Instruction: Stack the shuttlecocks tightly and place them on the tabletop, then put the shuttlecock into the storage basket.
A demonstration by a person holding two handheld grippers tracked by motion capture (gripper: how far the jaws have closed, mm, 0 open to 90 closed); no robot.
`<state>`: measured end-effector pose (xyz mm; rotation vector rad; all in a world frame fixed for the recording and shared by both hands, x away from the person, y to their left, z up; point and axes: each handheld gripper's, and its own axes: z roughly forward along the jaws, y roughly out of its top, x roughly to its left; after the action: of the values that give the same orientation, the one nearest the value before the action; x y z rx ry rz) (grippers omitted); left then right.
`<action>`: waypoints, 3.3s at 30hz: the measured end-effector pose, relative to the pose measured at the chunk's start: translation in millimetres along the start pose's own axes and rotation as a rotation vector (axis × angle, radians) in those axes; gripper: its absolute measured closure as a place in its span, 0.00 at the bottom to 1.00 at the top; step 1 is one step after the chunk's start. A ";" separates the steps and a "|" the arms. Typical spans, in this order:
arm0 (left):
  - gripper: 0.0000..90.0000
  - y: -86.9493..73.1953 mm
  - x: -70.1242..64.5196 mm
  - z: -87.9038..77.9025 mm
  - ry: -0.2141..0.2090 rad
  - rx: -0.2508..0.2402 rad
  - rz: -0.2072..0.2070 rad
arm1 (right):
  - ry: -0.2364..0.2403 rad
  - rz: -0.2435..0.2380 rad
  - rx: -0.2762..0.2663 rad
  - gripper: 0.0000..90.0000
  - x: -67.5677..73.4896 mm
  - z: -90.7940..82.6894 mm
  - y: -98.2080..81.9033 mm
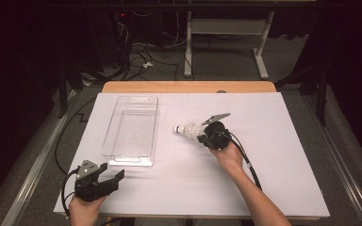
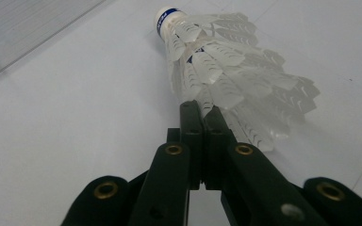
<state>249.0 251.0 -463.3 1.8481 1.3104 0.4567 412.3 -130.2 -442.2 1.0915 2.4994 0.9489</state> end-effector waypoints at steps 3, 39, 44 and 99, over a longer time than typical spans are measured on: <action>0.32 0.0 -0.2 0.1 0.000 0.000 0.001 | 0.003 -0.002 0.003 1.00 0.5 0.5 -0.4; 0.32 2.1 -4.4 7.2 -0.020 0.022 0.024 | 0.000 0.088 -0.026 0.63 -13.6 5.5 -10.3; 0.32 2.5 -4.3 7.3 -0.013 0.023 0.028 | -0.019 0.060 -0.031 0.59 -9.3 3.4 -18.0; 0.33 -1.0 -9.7 -2.0 -0.024 -0.007 0.057 | -0.059 0.063 -0.097 0.62 9.1 33.2 4.3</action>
<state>243.2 243.2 -461.4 1.8833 1.2416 0.4675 423.9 -105.9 -464.3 1.1564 2.3584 1.0287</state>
